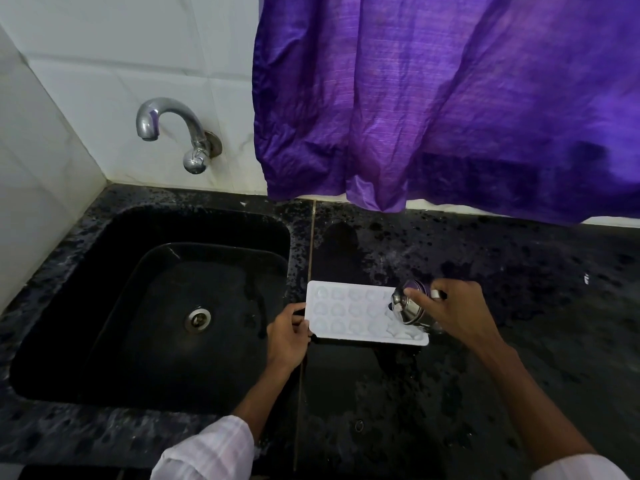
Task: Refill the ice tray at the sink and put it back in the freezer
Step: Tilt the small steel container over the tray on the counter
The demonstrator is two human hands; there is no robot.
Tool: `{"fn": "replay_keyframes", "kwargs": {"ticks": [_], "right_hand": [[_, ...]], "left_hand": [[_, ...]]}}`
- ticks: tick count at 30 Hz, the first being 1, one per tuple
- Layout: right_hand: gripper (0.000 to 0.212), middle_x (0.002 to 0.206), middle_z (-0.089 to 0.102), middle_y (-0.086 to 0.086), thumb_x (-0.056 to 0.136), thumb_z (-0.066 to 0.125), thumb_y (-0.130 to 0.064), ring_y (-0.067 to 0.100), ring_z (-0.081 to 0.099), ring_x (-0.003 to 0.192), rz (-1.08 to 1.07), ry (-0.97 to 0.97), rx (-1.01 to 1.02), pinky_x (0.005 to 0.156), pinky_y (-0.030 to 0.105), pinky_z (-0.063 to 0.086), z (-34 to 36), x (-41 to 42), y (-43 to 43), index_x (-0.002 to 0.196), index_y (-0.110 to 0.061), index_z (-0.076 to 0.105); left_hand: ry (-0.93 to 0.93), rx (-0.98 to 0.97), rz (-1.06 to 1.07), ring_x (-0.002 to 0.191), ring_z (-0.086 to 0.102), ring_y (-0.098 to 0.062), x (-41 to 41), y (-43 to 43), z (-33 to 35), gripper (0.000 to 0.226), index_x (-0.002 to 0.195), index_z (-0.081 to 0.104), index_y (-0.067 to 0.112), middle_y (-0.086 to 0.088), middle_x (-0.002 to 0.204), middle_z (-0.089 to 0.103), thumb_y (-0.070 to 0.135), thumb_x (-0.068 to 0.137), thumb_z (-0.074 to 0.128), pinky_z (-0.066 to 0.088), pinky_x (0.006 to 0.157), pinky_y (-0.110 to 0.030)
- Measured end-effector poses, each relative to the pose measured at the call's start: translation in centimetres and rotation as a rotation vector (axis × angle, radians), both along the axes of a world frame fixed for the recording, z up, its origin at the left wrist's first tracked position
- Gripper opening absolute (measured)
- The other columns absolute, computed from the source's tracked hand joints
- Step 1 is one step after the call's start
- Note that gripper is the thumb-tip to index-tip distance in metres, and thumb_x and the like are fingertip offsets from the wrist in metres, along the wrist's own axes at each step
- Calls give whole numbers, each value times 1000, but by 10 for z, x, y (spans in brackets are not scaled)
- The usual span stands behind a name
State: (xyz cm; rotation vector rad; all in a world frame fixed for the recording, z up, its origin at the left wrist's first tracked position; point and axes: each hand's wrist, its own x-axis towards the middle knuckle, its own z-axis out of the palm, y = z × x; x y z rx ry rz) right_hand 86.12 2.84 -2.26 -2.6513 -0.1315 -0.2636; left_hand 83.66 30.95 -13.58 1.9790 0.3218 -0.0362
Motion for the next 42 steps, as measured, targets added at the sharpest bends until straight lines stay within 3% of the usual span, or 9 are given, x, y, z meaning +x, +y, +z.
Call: {"fn": "replay_keyframes", "kwargs": {"ticks": [10, 25, 33, 42], "right_hand": [[60, 41, 36, 0, 79, 81, -33, 15, 34, 41, -1, -7, 36, 50, 31, 33, 3, 13, 1, 48, -15, 34], [64, 38, 29, -10, 77, 83, -34, 7, 30, 38, 0, -24, 14, 46, 23, 27, 3, 27, -5, 45, -25, 28], [60, 41, 39, 0, 79, 81, -35, 17, 38, 41, -36, -19, 6, 52, 35, 40, 6, 26, -16, 46, -19, 33], [60, 39, 31, -7, 78, 81, -35, 18, 37, 41, -43, -21, -39, 52, 28, 29, 5, 20, -26, 46, -17, 34]], "left_hand": [[6, -10, 6, 68, 70, -8, 1, 0, -1, 31, 124, 65, 9, 0, 83, 72, -1, 95, 58, 58, 60, -16], [8, -27, 16, 68, 70, -7, 0, -1, 0, 30, 122, 66, 11, 5, 81, 71, -1, 96, 58, 57, 59, -15], [22, -31, 30, 70, 71, -5, 1, 1, -3, 29, 119, 68, 13, 7, 83, 72, 0, 94, 61, 59, 65, -18], [22, -26, 33, 75, 71, -7, 5, 2, -6, 29, 118, 70, 12, 7, 86, 73, 0, 92, 64, 59, 66, -18]]}}
